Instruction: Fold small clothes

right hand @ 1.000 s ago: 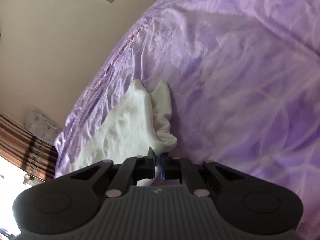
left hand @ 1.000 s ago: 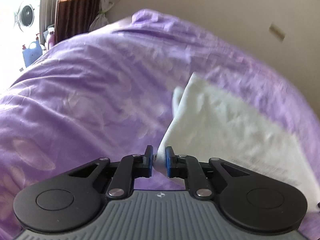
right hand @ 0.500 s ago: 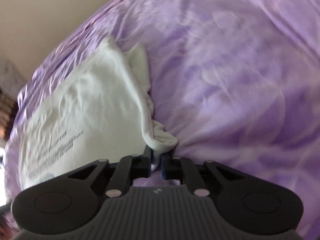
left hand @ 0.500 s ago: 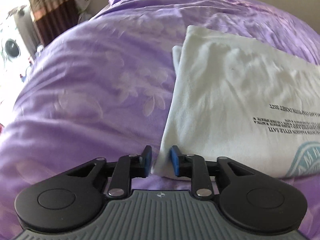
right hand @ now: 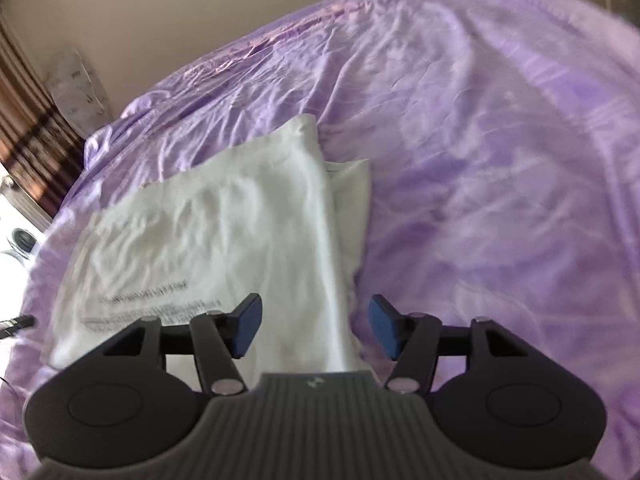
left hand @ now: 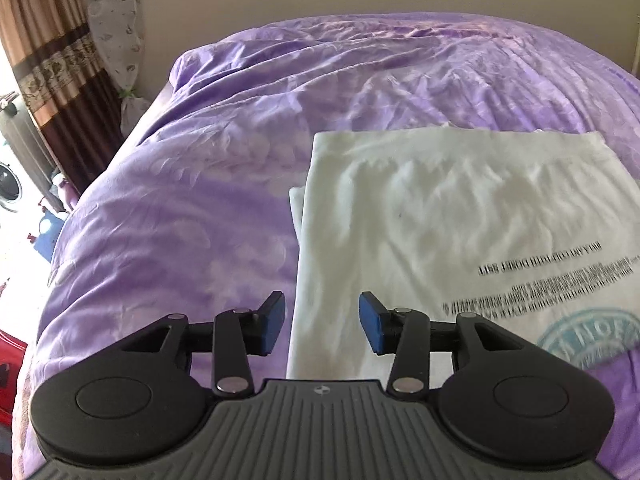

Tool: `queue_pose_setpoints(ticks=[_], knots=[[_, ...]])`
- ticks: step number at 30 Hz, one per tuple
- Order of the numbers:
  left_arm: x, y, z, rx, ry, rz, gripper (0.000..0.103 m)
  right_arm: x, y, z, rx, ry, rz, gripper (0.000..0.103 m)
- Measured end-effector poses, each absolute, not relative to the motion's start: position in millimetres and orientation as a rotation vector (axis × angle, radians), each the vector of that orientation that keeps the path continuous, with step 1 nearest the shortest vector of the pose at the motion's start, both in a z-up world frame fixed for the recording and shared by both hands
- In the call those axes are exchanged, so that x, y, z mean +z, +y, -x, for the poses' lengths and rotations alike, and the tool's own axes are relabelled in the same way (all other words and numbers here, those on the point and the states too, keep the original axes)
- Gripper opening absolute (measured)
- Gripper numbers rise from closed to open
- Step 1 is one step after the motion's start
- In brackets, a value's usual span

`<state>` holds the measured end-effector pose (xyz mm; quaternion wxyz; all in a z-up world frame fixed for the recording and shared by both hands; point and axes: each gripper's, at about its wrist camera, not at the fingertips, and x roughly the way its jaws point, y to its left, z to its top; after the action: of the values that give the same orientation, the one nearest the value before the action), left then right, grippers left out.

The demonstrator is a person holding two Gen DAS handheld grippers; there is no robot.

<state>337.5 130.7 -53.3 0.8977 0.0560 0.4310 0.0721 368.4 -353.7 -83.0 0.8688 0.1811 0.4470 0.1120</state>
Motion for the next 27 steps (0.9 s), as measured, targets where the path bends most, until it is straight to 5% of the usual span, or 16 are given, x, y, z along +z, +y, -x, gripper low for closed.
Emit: queue_pose_setpoints(ticks=[10,13,17,27], knots=[[-75.8,111.8,-369.8,0.11,0.939,-0.115,0.05,-138.7,-368.9,-432.1,0.246,0.975,-0.559,0.051],[-80.6,110.6,-375.2,0.099,0.947,-0.124,0.05,-157.0,-374.5,-441.5,0.268,0.976,-0.623,0.041],[-83.4,110.0,-380.2,0.06,0.96,-0.114,0.04,-169.7,-379.9,-446.0,0.306,0.959,-0.715,0.014],[-68.2,115.0,-374.6,0.043,0.917,-0.136,0.038,-75.8,-338.0,-450.5,0.346,0.958,-0.497,0.004]])
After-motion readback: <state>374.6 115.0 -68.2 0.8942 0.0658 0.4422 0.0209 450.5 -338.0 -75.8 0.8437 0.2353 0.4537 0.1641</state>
